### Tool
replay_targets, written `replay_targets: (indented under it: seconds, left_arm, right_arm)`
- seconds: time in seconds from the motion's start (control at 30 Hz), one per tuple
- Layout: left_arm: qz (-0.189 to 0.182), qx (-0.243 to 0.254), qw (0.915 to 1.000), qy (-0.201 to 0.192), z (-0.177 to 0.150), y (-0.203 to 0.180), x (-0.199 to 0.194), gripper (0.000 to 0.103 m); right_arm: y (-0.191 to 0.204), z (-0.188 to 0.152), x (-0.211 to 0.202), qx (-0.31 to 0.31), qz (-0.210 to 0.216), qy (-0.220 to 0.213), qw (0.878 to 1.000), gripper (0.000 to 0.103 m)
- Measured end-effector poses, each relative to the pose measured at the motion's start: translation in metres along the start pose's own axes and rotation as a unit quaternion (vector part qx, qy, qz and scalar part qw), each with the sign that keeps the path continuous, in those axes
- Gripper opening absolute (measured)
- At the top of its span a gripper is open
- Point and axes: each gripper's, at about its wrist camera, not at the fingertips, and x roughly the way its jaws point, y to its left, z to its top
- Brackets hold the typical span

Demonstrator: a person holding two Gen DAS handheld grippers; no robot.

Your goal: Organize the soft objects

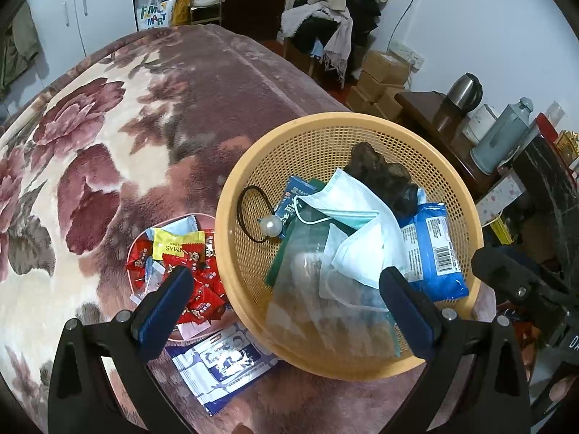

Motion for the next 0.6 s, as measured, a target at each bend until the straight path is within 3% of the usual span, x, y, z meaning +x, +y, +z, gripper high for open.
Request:
replay_targets:
  seconds: [0.6]
  left_arm:
    - [-0.007, -0.006, 0.9999, 0.010, -0.012, -0.002, 0.000, 0.103]
  right_arm:
    - [-0.001, -0.009, -0.011, 0.000, 0.000, 0.002, 1.000, 0.103]
